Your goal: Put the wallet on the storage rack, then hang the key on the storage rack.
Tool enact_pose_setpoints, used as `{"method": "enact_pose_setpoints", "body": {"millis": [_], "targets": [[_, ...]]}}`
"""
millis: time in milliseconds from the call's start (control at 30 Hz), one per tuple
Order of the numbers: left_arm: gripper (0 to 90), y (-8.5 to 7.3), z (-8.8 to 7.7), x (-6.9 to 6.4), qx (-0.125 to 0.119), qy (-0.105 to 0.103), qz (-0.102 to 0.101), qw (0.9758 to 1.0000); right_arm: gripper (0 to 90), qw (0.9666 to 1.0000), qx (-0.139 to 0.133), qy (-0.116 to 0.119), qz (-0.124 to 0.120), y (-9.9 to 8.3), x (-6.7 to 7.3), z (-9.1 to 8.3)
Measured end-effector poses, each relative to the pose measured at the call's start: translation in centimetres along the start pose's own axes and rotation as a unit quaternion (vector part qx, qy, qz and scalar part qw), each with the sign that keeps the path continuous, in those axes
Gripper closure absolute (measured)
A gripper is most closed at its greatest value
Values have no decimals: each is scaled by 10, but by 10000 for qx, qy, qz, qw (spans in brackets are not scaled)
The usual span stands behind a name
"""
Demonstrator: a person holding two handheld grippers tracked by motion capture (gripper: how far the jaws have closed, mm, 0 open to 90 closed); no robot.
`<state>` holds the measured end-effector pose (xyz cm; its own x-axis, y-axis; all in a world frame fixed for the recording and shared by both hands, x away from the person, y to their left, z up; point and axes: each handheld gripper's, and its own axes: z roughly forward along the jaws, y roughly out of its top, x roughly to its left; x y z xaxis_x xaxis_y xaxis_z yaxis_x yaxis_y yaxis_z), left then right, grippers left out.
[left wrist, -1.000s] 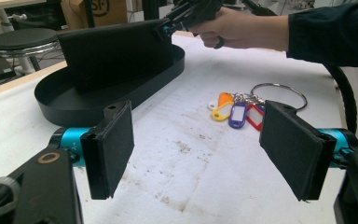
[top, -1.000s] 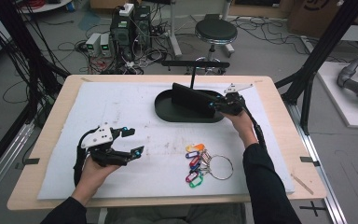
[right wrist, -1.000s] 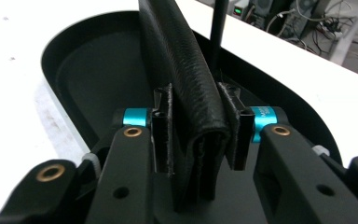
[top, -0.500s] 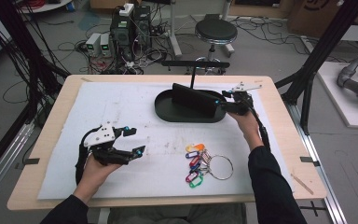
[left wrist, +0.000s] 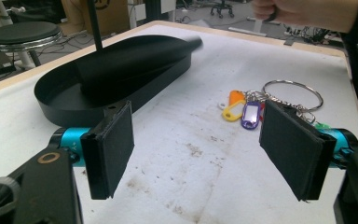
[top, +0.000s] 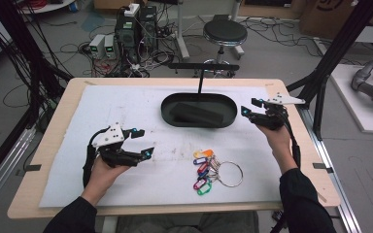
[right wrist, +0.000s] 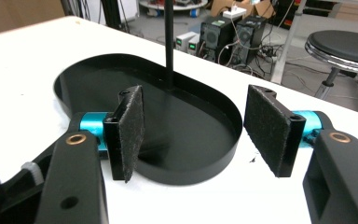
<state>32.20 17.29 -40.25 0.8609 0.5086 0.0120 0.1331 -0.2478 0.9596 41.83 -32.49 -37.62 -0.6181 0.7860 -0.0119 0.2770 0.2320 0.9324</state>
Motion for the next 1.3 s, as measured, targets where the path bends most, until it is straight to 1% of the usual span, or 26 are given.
{"method": "enact_pose_setpoints", "body": {"millis": [133,200,233,267,300,333,467,500,533,667,800,900,1000,1033,1133,1167,1200,1300], "targets": [[262,2,2,1,3,26,-8,10000,387,9997,-220,7,115,-10,1,-24],[262,2,3,2,6,28,-7,10000,380,9995,-284,14,167,-15,3,-36],[262,2,4,2,10,72,-21,10000,378,9993,-319,25,205,-17,4,-41],[261,2,4,2,10,72,-21,10000,378,9993,-319,25,205,-17,4,-41],[261,2,5,2,9,115,-28,9999,372,9991,-387,-6,187,-21,7,-51],[262,2,5,3,-1,136,-30,9999,366,9990,-402,-19,171,-23,8,-56],[262,3,5,4,-22,171,-45,9998,353,9987,-483,-48,167,-29,13,-72],[262,3,5,4,-26,182,-38,9998,353,9987,-483,-48,167,-29,13,-72],[262,3,6,3,-13,191,-50,9998,346,9984,-518,-111,185,-34,14,-78],[262,3,7,2,1,226,-38,9997,321,9980,-540,-154,280,-41,15,-85],[262,4,6,3,-27,288,-25,9996,308,9980,-531,-140,312,-42,16,-88],[261,2,3,5,-56,407,-89,9991,305,9982,-535,-110,246,-43,21,-92],[262,1,0,7,-76,470,-131,9988,306,9986,-484,-51,210,-46,27,-92],[261,1,0,7,-76,470,-131,9988,308,9988,-473,-36,148,-47,29,-93],[261,0,-2,8,-121,516,-168,9985,331,9988,-479,27,74,-49,34,-94],[261,0,-2,8,-121,516,-168,9985,331,9988,-479,27,74,-49,34,-94],[262,0,-2,7,-115,527,-166,9984,364,9989,-460,76,29,-50,37,-95],[262,-1,0,7,-79,531,-158,9984,399,9992,-374,152,10,-55,42,-95]]}}
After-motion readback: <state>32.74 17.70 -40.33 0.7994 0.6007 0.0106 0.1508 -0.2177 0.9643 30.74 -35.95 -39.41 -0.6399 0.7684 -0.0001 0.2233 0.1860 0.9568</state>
